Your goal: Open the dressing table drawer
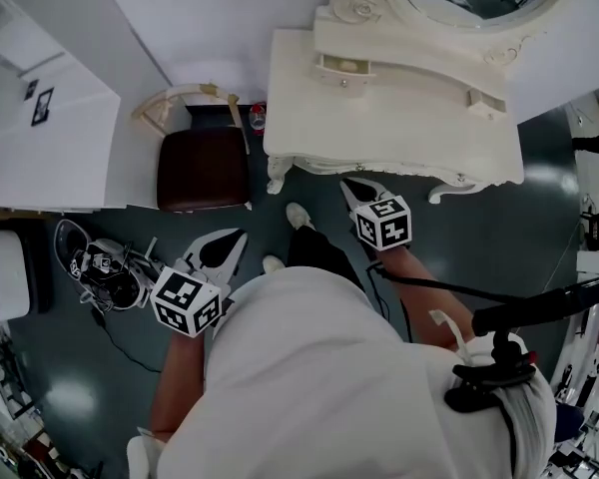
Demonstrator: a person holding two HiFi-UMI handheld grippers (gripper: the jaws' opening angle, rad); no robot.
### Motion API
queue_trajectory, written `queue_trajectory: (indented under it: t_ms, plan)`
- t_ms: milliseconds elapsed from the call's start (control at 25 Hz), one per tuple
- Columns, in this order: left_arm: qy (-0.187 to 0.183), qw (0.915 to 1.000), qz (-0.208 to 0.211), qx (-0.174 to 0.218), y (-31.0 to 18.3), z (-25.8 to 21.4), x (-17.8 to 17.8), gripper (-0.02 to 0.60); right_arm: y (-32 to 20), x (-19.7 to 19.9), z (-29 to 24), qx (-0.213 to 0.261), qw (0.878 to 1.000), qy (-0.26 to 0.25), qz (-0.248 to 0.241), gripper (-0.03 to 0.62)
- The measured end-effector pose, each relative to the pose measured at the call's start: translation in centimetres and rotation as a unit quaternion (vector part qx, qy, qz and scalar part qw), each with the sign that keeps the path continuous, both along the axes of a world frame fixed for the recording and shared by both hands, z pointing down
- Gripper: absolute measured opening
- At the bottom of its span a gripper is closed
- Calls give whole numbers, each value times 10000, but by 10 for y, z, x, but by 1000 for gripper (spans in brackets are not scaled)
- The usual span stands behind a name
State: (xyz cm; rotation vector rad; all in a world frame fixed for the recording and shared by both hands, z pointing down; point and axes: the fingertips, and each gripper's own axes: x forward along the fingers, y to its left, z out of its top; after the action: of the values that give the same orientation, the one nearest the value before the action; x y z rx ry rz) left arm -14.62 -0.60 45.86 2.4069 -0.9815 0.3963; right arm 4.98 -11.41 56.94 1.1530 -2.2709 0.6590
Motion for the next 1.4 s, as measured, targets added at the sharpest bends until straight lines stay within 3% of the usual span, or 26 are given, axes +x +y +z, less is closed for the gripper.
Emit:
queue_trajectory:
  t_ms: [680,1400]
  plan:
    - [14,10000,-24,42,22,1,2,2,41,-40,-36,344,9965,-40,-767,-1]
    - [52,10000,-22,-61,27,9,1,2,54,-57,-36,338,9945,-79,-989,-2]
